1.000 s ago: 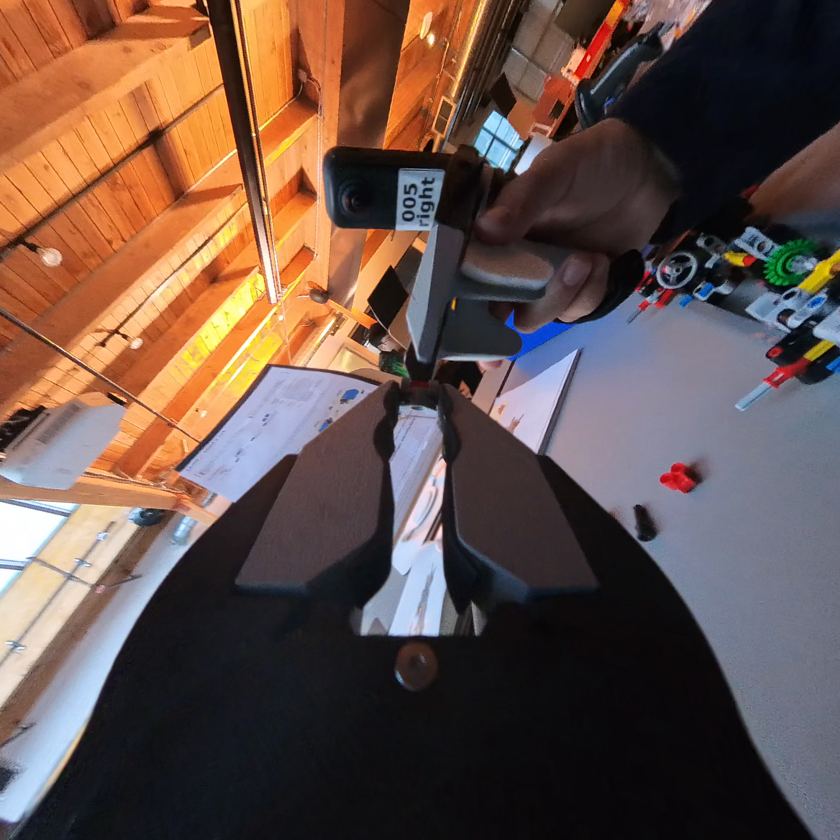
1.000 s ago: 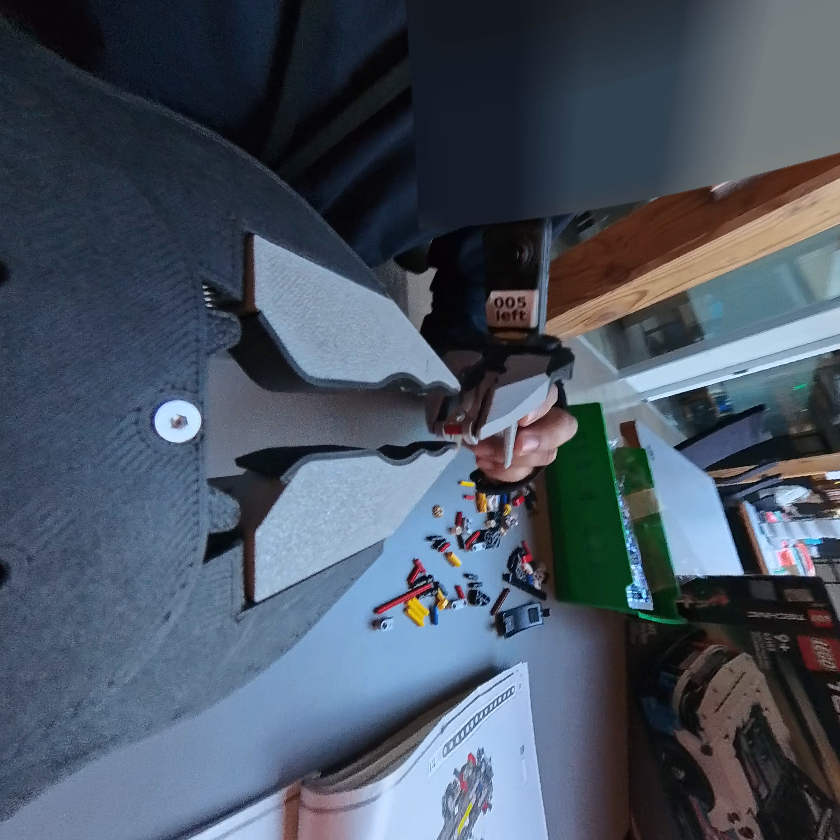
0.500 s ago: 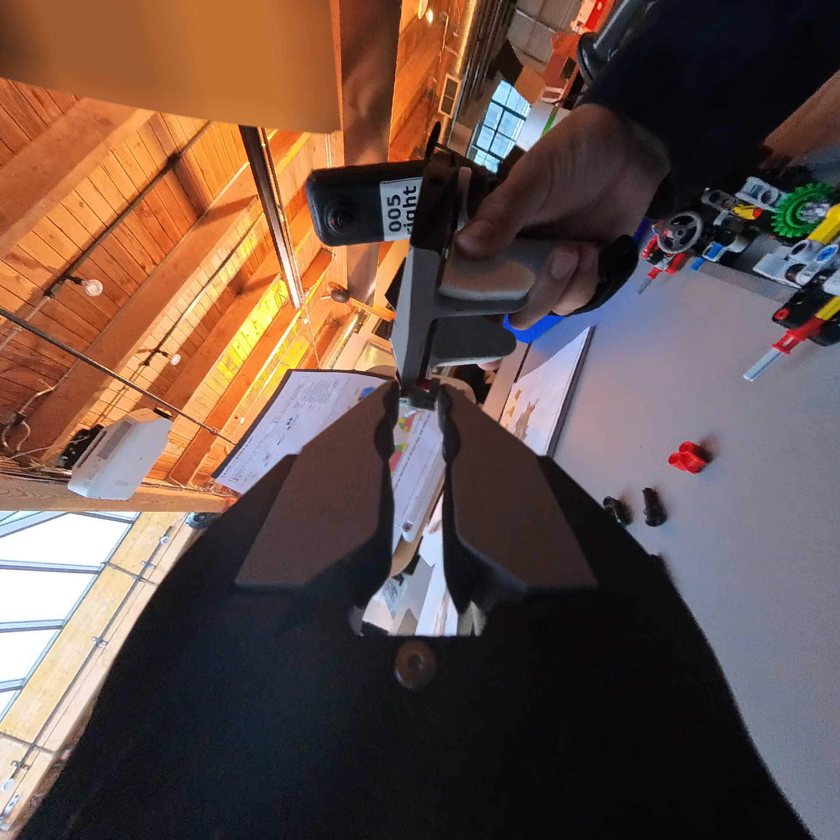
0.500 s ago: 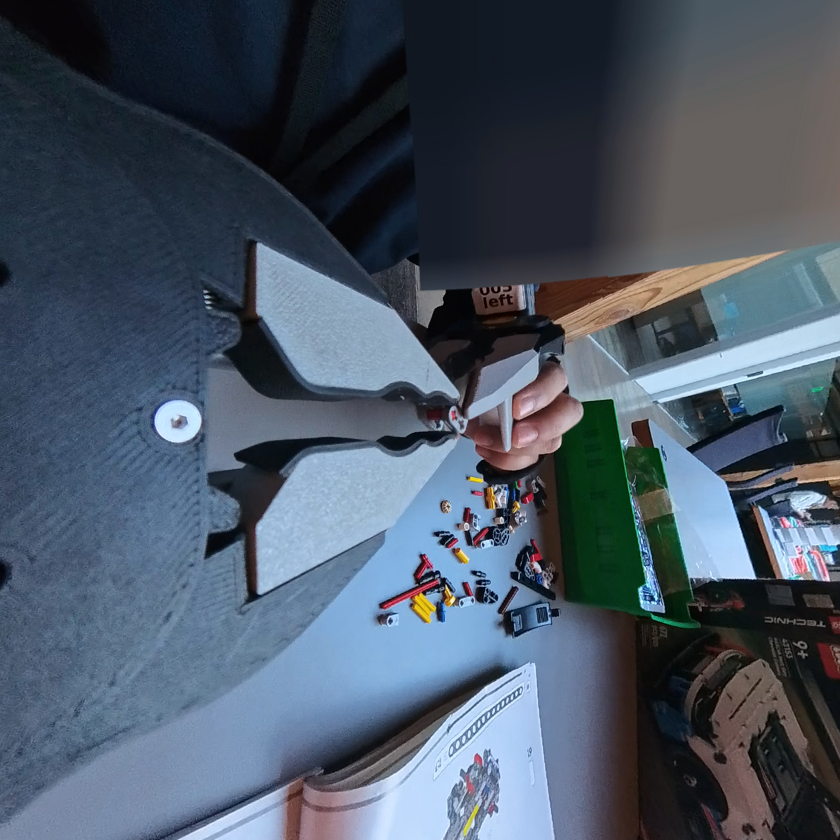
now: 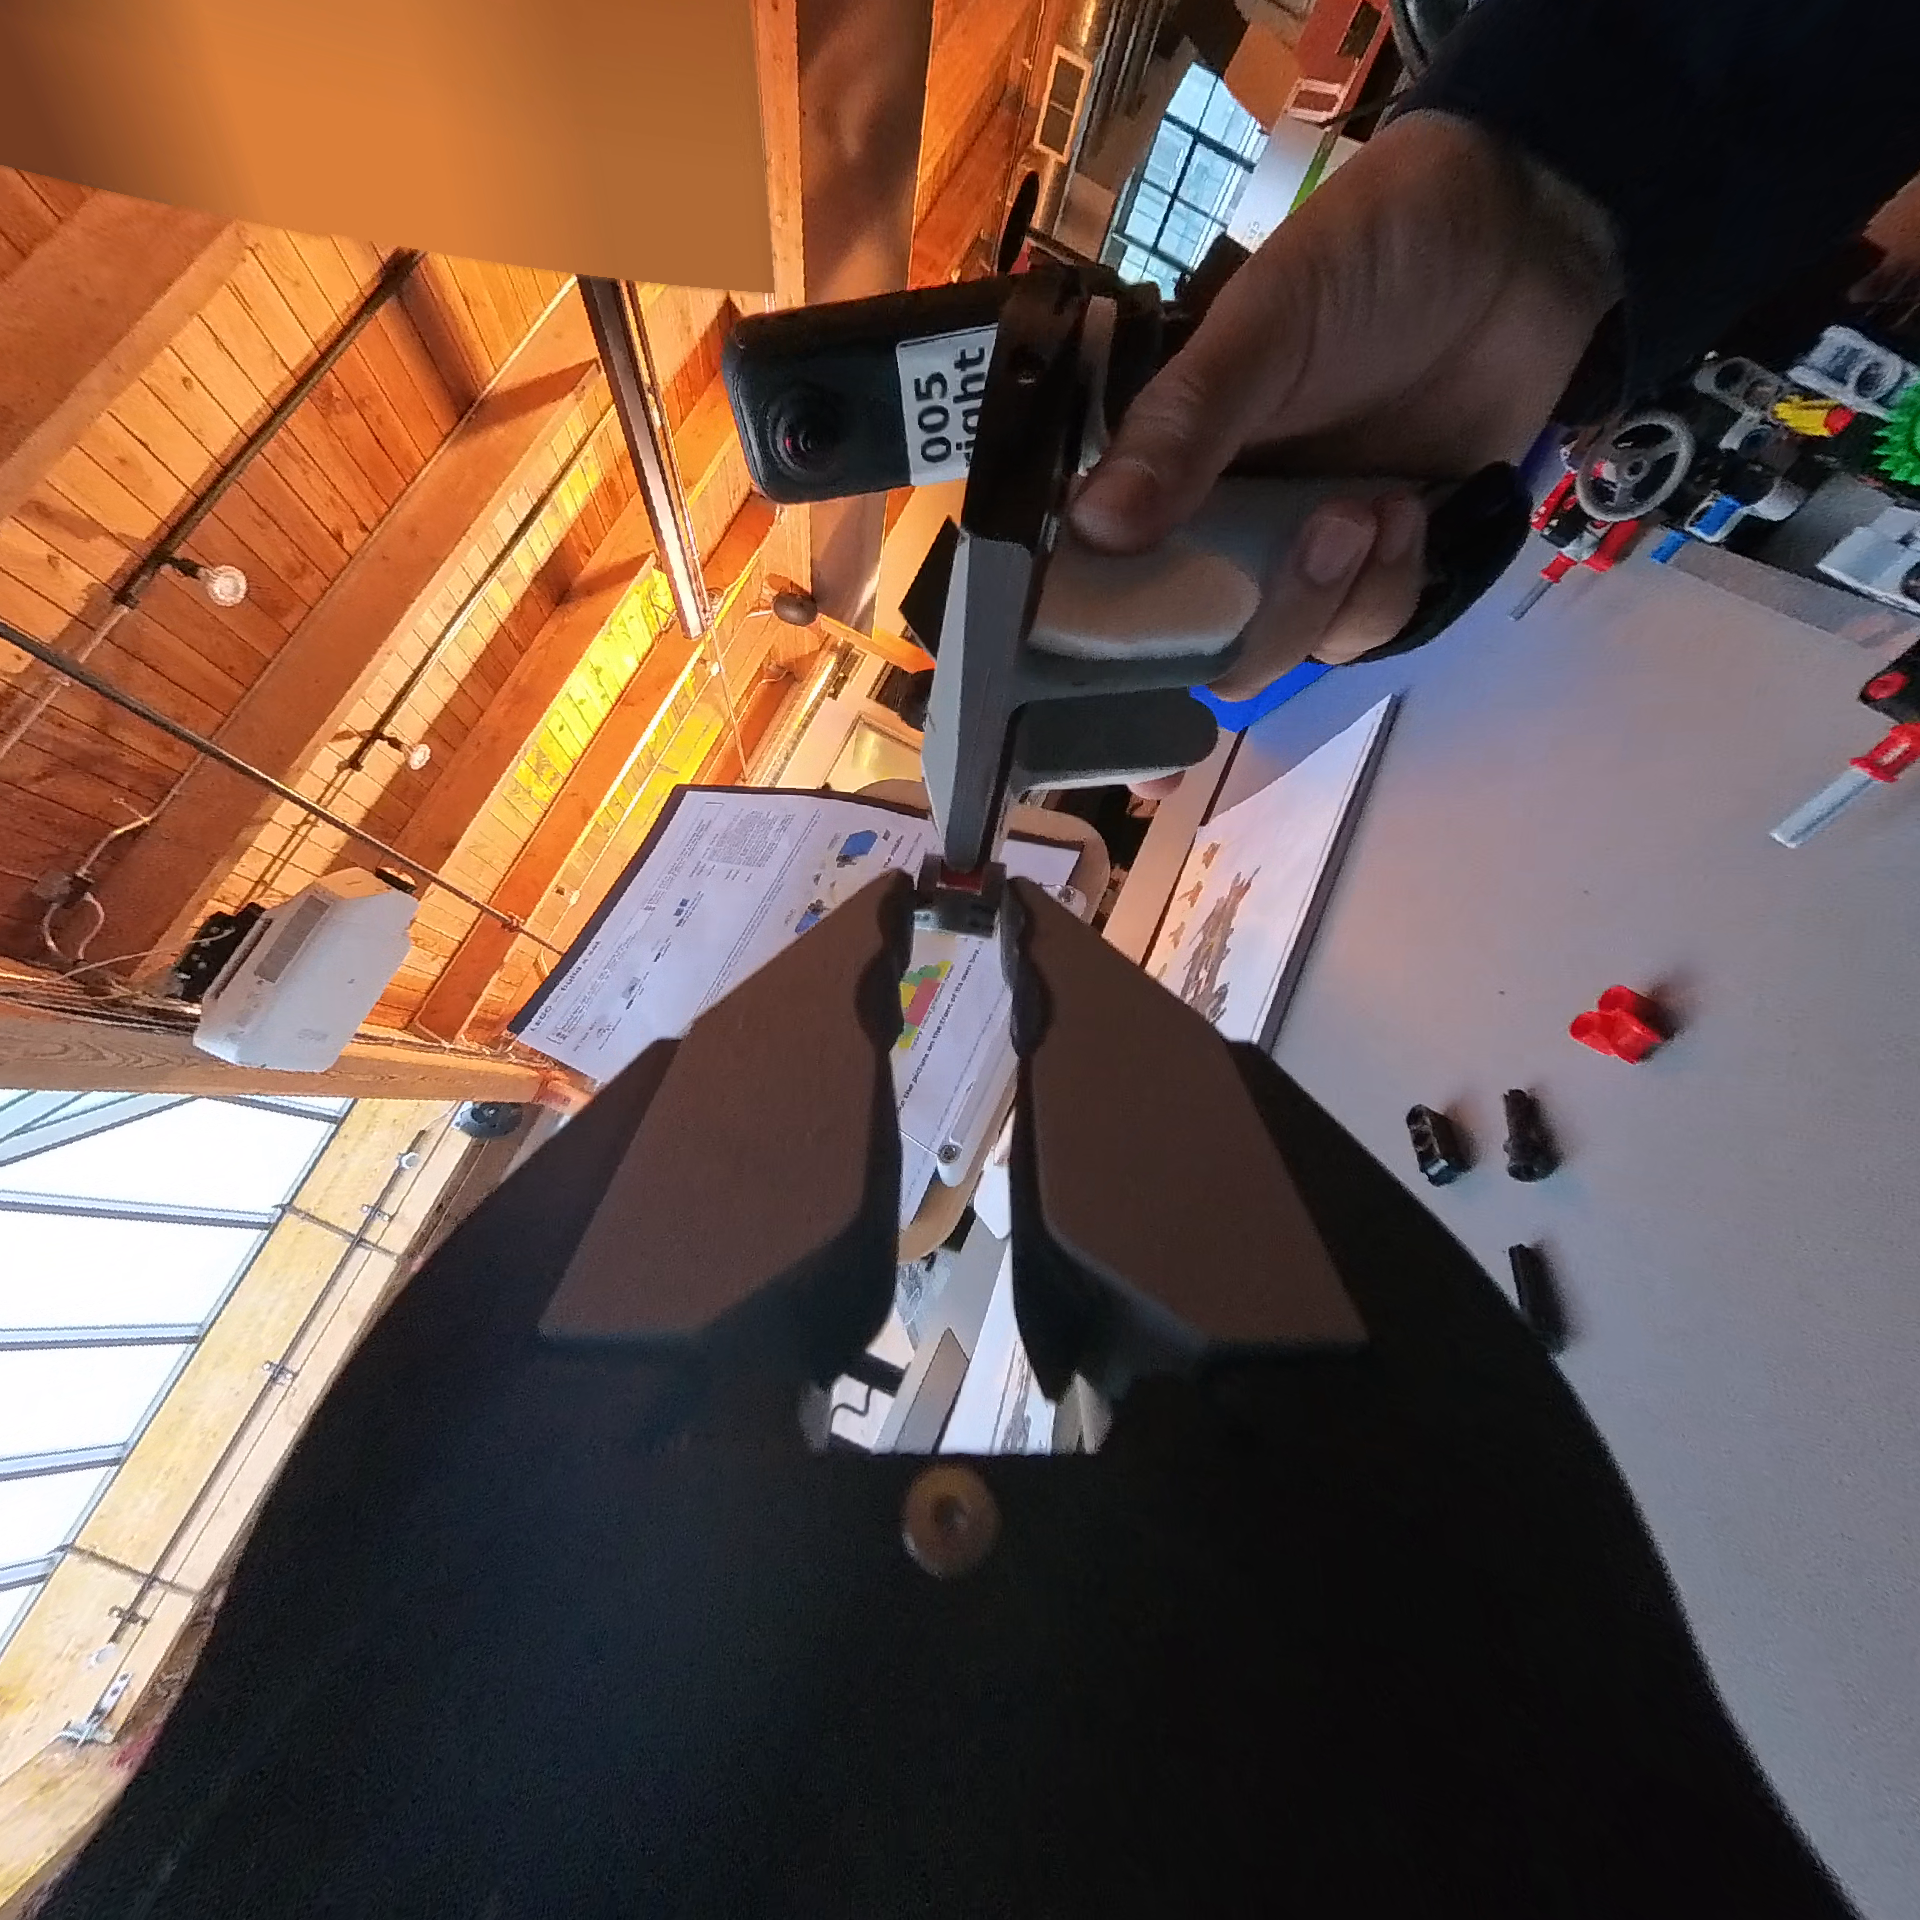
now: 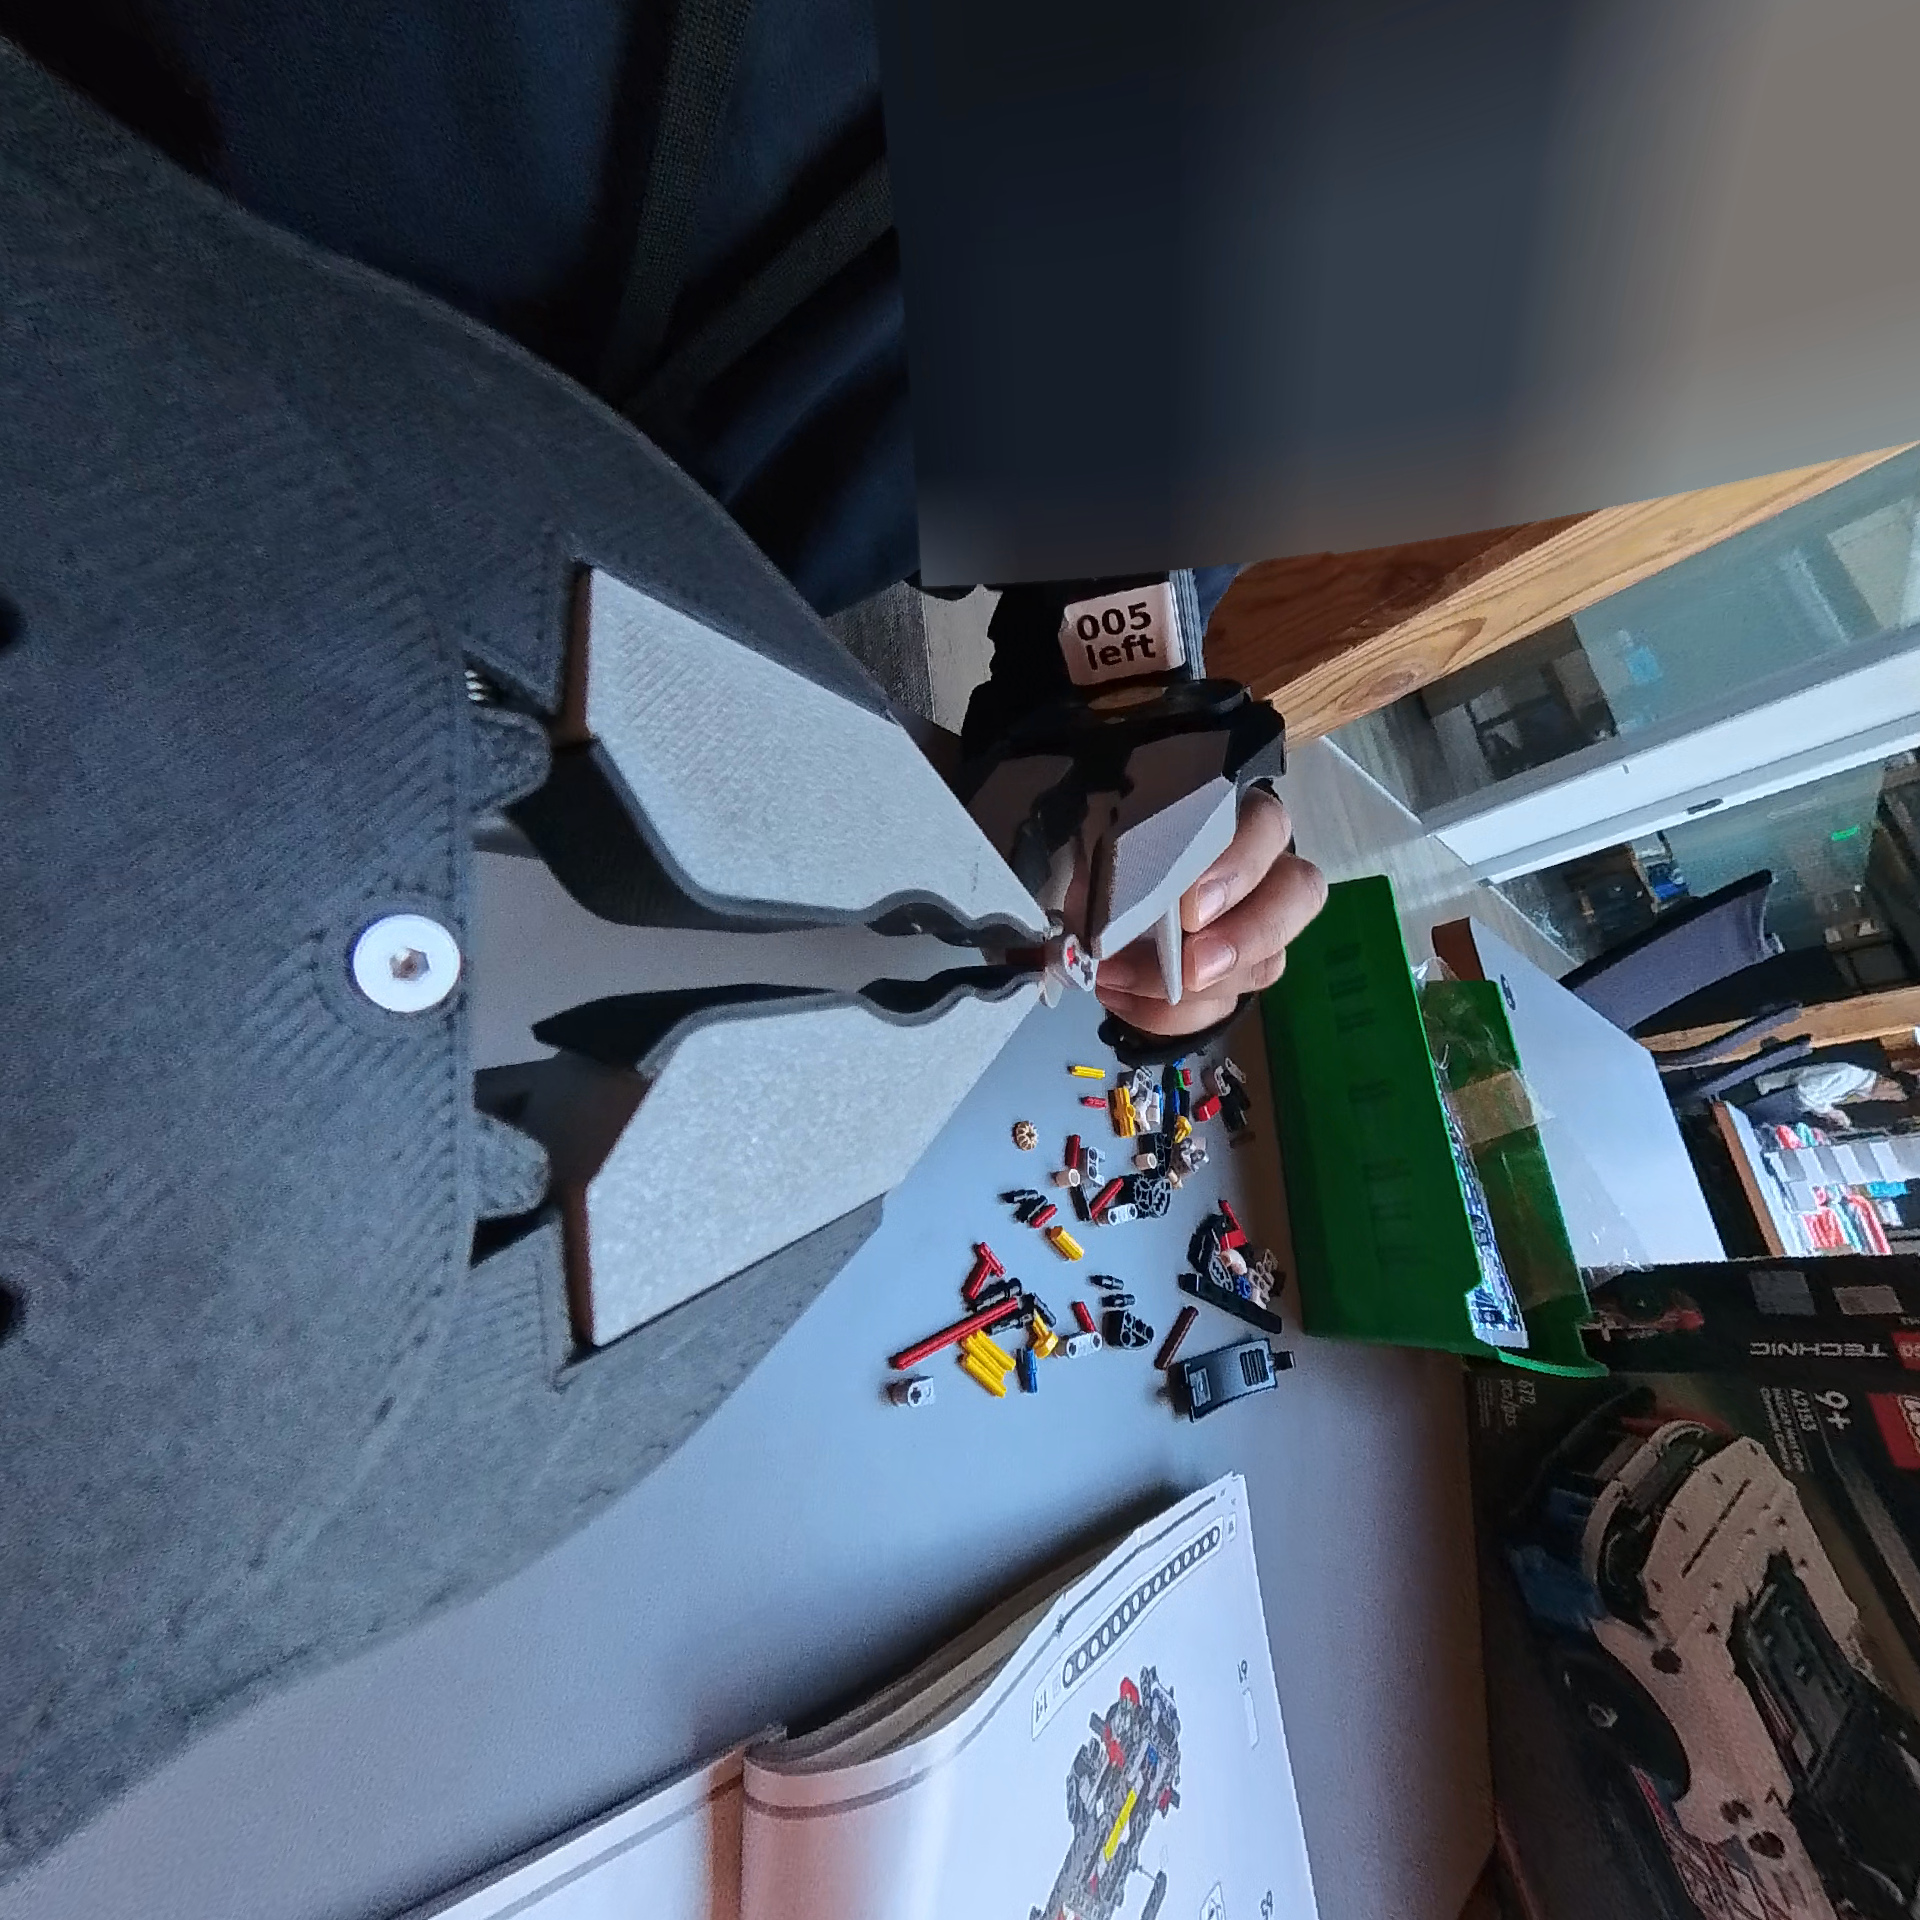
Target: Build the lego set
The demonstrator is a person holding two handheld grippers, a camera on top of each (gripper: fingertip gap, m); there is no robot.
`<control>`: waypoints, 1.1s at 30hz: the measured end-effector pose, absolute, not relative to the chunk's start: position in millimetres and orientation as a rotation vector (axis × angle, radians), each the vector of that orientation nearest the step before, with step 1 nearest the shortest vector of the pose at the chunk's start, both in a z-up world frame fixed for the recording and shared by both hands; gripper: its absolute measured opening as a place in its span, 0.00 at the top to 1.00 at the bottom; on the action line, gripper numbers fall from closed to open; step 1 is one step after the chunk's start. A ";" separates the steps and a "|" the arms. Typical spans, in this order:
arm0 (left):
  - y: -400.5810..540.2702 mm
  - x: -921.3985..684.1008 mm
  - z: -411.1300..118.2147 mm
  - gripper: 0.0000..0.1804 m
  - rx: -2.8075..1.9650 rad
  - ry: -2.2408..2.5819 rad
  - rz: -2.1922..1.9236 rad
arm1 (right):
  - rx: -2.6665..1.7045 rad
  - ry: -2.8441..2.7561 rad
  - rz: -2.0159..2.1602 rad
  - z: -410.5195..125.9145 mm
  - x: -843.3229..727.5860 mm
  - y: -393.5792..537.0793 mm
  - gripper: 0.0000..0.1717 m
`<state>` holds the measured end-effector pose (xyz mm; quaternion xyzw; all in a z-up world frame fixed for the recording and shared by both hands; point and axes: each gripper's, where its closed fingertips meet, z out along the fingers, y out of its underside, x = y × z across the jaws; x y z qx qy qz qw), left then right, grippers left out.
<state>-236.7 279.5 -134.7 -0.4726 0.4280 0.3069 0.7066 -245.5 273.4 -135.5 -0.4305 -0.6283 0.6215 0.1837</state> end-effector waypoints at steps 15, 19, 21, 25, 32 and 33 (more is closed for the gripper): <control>284.6 -239.8 -139.9 0.92 -1.157 0.899 0.642 | -1.189 -1.744 1.565 -142.3 -249.1 277.3 1.00; 284.2 -240.8 -133.8 0.92 -1.214 0.773 0.495 | -1.176 -1.635 1.592 -135.1 -250.7 277.4 1.00; 284.2 -241.1 -131.5 0.92 -1.230 0.738 0.442 | -1.179 -1.584 1.619 -132.0 -251.6 277.7 1.00; 284.1 -245.0 -128.0 0.92 -1.252 0.689 0.384 | -1.229 -1.491 1.732 -127.8 -256.0 278.0 1.00; 307.6 -273.9 -156.3 0.92 -1.512 0.539 -0.162 | -1.416 -1.643 1.664 -148.3 -266.9 293.9 0.95; 310.7 -279.8 -164.1 0.92 -1.571 0.503 -0.248 | -1.428 -1.725 1.599 -156.8 -264.1 293.0 0.92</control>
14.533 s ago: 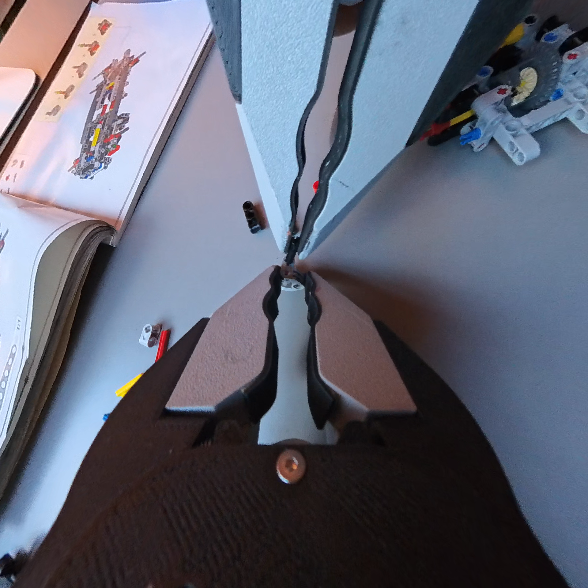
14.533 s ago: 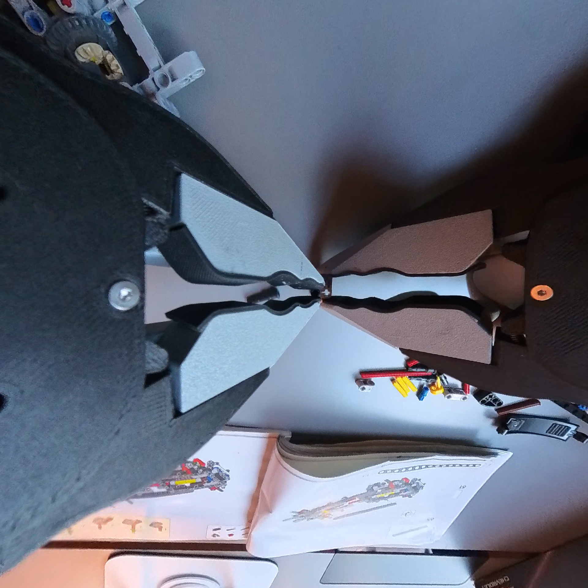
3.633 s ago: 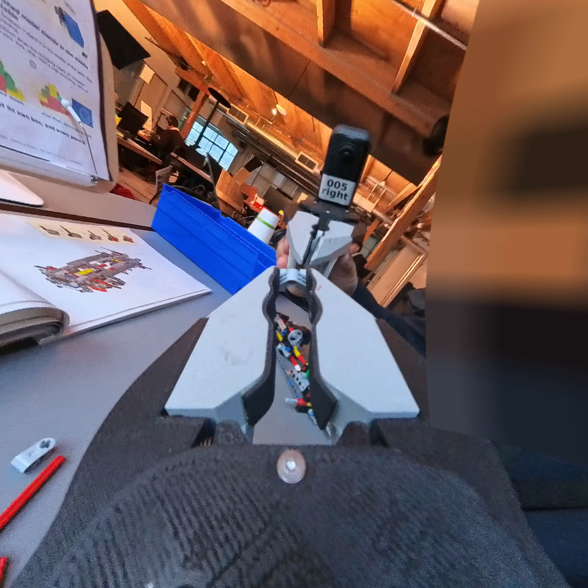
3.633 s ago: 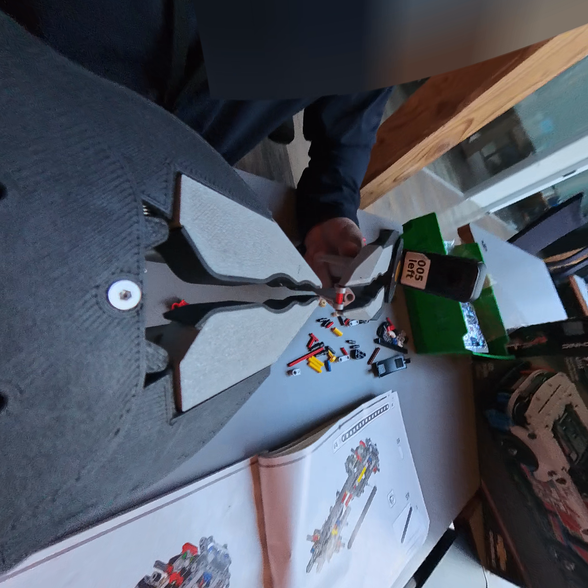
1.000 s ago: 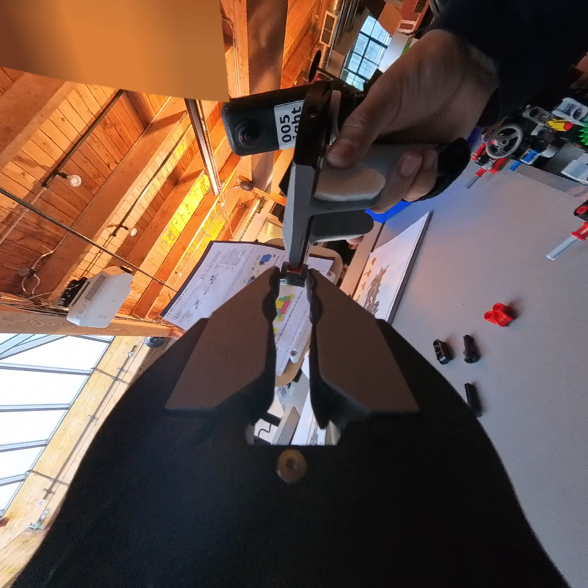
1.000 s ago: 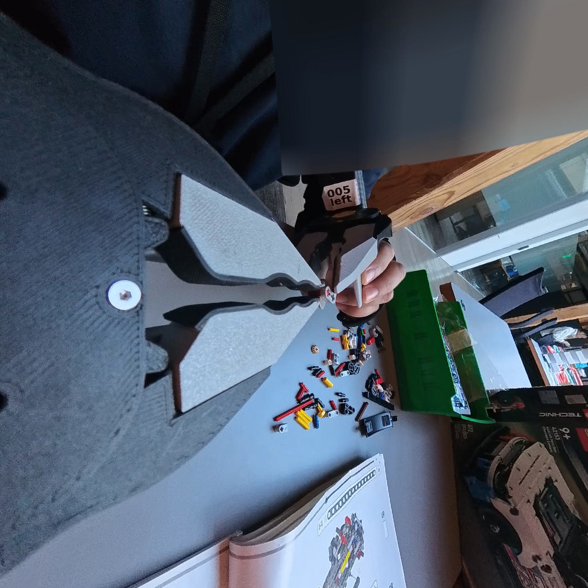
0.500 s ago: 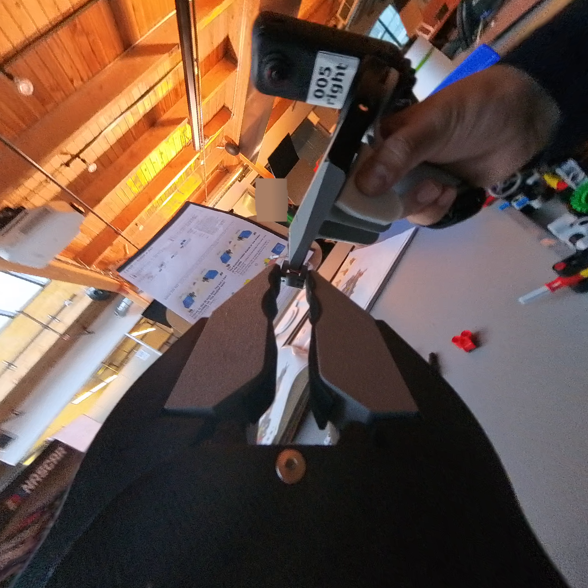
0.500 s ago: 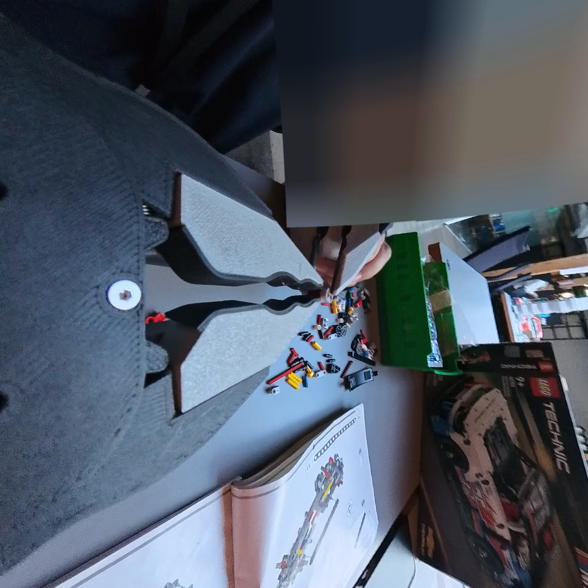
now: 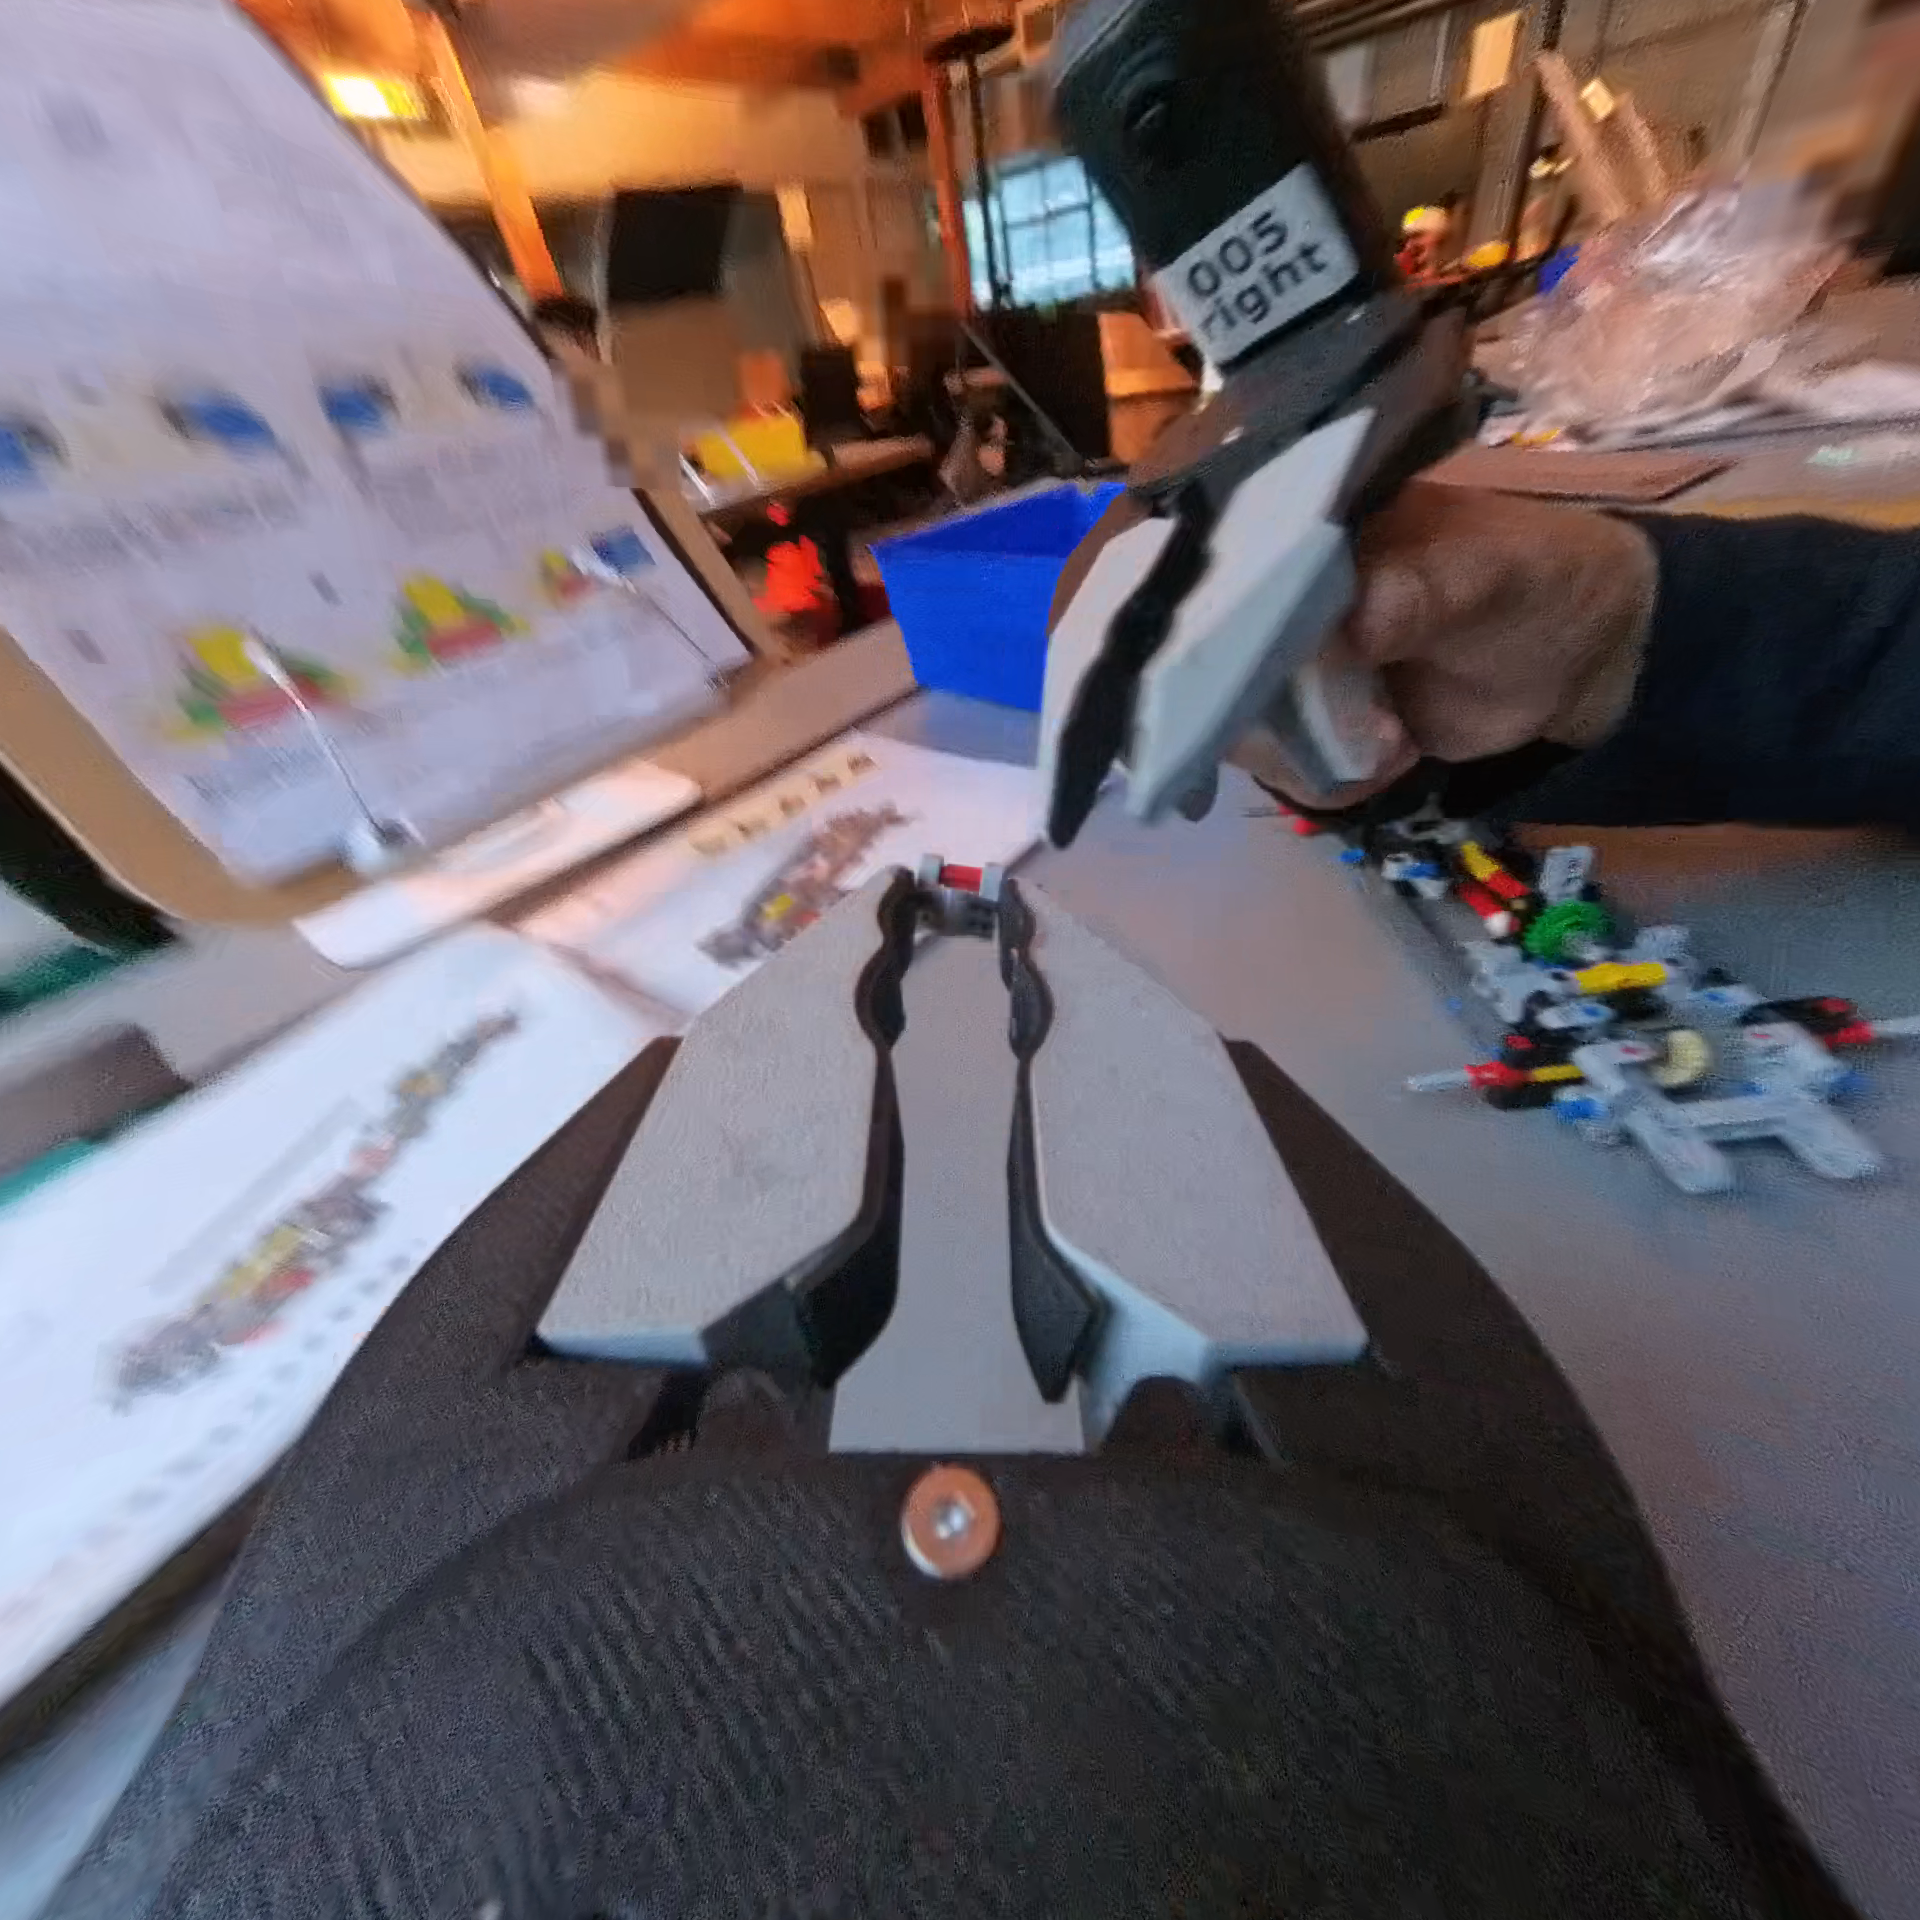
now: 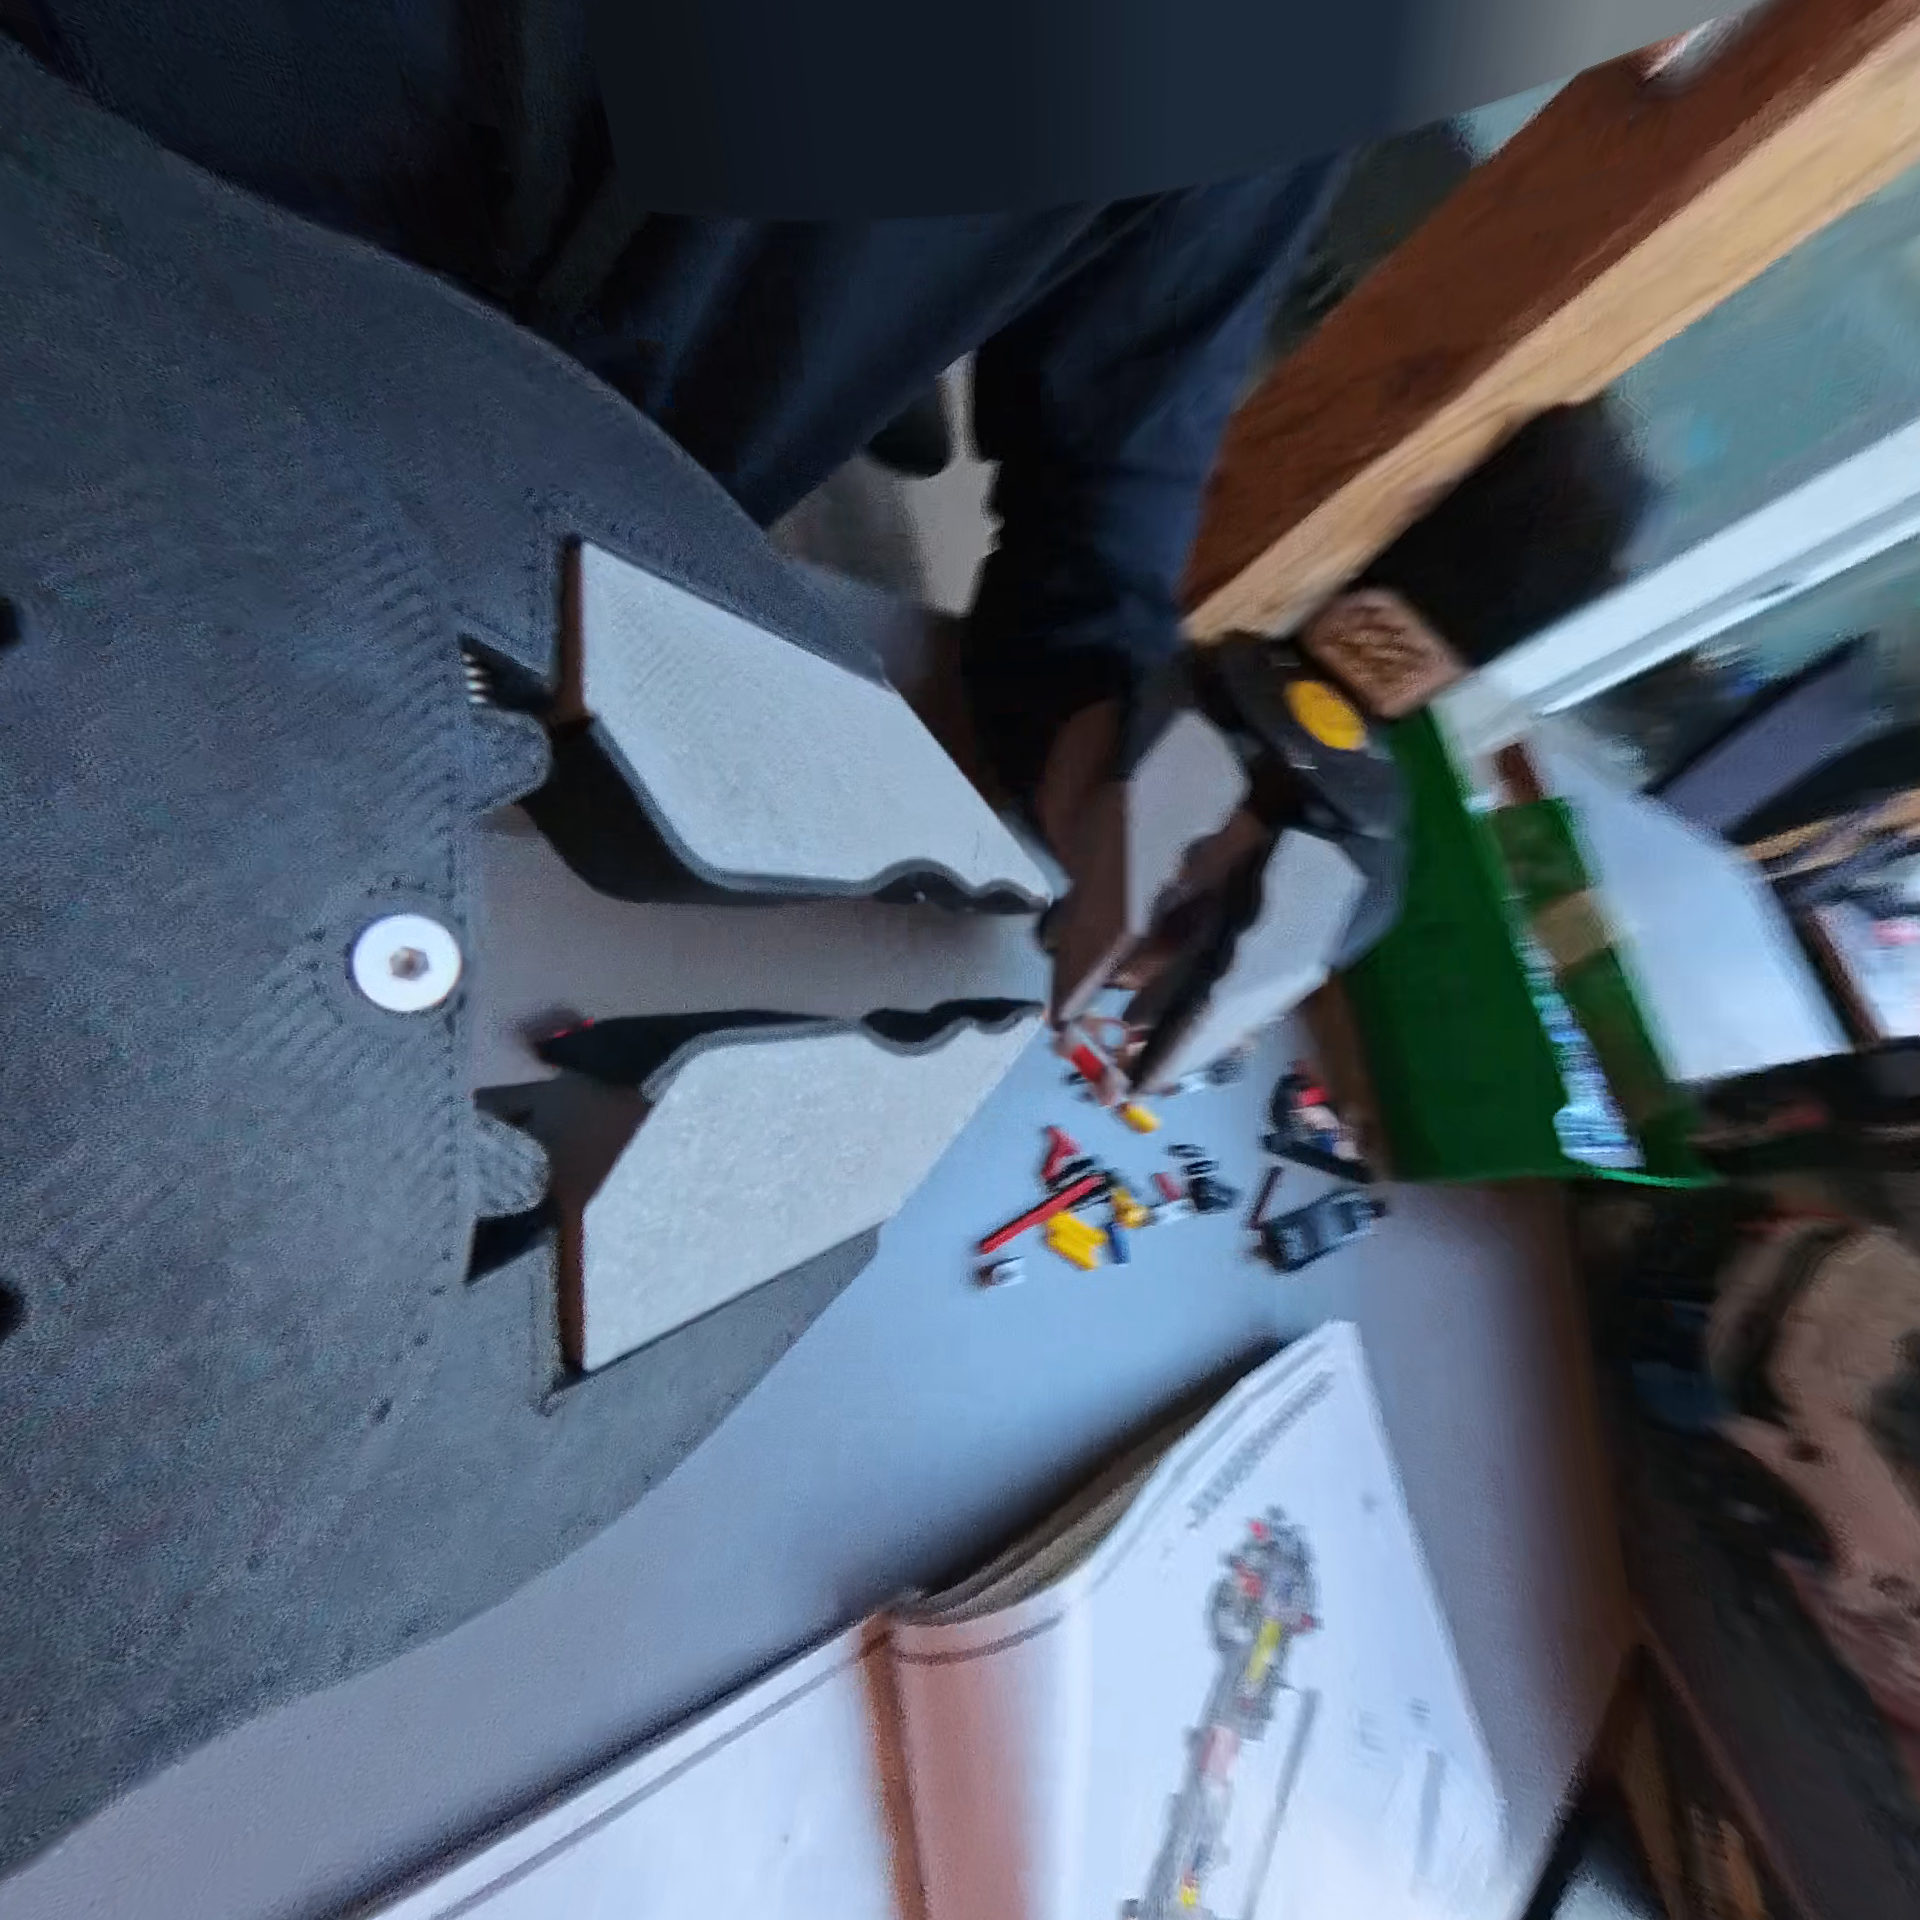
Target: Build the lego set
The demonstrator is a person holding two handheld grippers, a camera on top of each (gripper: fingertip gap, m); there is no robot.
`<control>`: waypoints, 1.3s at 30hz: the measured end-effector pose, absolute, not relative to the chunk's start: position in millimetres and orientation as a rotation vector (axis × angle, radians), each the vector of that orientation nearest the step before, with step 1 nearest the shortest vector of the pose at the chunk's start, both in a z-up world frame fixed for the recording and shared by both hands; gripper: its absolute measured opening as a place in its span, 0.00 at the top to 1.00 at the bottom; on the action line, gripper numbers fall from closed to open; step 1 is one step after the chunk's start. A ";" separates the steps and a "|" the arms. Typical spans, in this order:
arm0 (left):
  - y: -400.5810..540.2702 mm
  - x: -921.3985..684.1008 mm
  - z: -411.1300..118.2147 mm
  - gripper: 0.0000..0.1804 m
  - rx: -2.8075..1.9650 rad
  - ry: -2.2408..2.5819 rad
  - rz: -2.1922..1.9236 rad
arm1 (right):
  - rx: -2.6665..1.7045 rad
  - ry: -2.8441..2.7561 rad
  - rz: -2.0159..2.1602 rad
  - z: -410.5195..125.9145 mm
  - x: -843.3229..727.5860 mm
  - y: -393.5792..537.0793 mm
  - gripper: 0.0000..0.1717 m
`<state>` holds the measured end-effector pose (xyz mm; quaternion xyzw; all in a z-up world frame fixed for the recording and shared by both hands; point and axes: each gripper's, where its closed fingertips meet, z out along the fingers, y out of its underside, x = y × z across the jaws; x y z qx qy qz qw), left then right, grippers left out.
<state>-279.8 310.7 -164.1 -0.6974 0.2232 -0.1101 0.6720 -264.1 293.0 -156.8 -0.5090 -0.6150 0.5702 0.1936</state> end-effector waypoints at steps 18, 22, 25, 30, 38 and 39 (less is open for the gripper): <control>289.8 -308.8 -277.8 0.92 -2.291 0.429 -0.650 | -1.341 -2.403 0.710 -286.9 -266.7 278.0 0.89; 284.9 -304.2 -279.9 0.92 -2.317 0.416 -0.762 | -1.370 -2.415 0.728 -286.7 -262.3 275.2 1.00; 285.8 -303.4 -280.6 0.92 -2.310 0.472 -0.701 | -1.369 -2.370 0.731 -286.4 -261.8 276.4 1.00; 290.8 -295.3 -280.9 0.92 -2.222 0.747 -0.398 | -1.433 -2.360 0.786 -284.9 -256.3 274.8 0.90; 304.9 -282.3 -264.4 0.92 -1.929 1.030 0.078 | -1.674 -2.129 1.086 -256.1 -254.0 298.4 0.91; 305.7 -281.3 -263.9 0.92 -1.919 1.036 0.089 | -1.684 -2.104 1.104 -254.1 -253.4 300.9 0.91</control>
